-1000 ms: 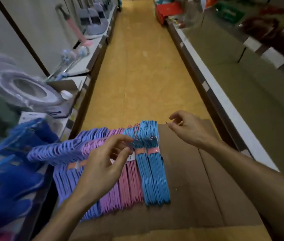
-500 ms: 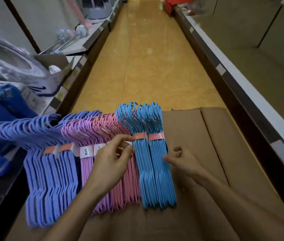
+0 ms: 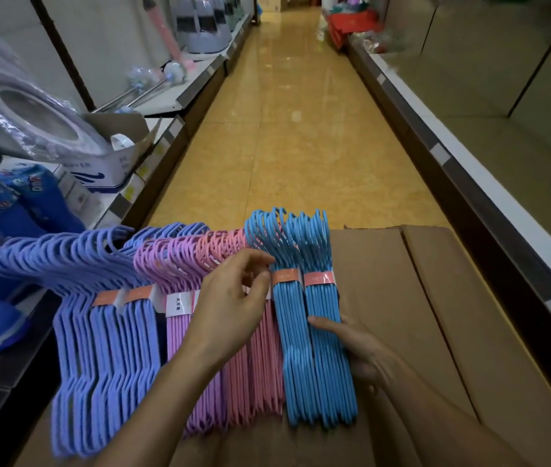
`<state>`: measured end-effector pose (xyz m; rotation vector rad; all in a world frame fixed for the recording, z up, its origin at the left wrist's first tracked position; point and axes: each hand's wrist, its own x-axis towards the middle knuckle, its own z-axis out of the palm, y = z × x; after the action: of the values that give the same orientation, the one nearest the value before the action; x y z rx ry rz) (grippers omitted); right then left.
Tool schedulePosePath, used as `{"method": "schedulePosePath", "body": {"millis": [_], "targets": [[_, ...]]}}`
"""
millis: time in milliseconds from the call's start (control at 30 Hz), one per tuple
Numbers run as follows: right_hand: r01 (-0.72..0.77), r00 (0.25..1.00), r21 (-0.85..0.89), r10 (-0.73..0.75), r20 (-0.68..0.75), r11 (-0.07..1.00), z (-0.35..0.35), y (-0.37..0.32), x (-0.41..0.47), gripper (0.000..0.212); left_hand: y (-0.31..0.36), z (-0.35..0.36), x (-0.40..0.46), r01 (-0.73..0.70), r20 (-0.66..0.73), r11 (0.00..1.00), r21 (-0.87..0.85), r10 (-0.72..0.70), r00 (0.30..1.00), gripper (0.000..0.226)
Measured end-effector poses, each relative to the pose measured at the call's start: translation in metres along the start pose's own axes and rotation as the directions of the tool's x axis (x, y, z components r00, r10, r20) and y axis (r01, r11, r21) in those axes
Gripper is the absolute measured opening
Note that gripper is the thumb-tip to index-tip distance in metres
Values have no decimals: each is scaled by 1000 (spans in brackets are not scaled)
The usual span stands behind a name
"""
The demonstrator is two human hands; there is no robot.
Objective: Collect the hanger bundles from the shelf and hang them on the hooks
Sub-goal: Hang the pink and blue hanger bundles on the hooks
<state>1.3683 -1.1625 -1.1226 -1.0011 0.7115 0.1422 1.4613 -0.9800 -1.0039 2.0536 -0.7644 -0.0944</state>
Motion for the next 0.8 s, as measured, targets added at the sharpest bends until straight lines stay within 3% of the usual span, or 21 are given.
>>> {"method": "schedulePosePath", "body": {"millis": [167, 333, 400, 533, 633, 733, 800], "targets": [[-12, 999, 14, 12, 31, 1000, -14, -1, -12, 42, -1, 8, 13, 66, -22, 998, -1, -66, 998, 48], [-97, 995, 25, 96, 26, 995, -54, -2, -35, 46, 15, 33, 24, 160, 102, 954, -252, -138, 985, 69], [-121, 992, -4, 121, 28, 993, -69, -3, -46, 44, 25, 45, 25, 209, 166, 924, -320, -163, 973, 64], [-102, 994, -140, 96, -48, 985, -88, -4, -64, 35, 33, 67, 29, 245, 182, 900, -360, -189, 965, 28], [-49, 996, -288, 26, -85, 956, -93, -5, -69, 45, 37, 78, 33, 260, 216, 888, -378, -188, 958, 26], [36, 989, -439, -97, -116, 898, -88, -6, -72, 34, 41, 84, 38, 246, 240, 891, -382, -161, 957, 28], [70, 966, -537, -192, -174, 840, -81, -4, -71, 60, 44, 88, 40, 239, 258, 889, -390, -144, 955, 26]]}}
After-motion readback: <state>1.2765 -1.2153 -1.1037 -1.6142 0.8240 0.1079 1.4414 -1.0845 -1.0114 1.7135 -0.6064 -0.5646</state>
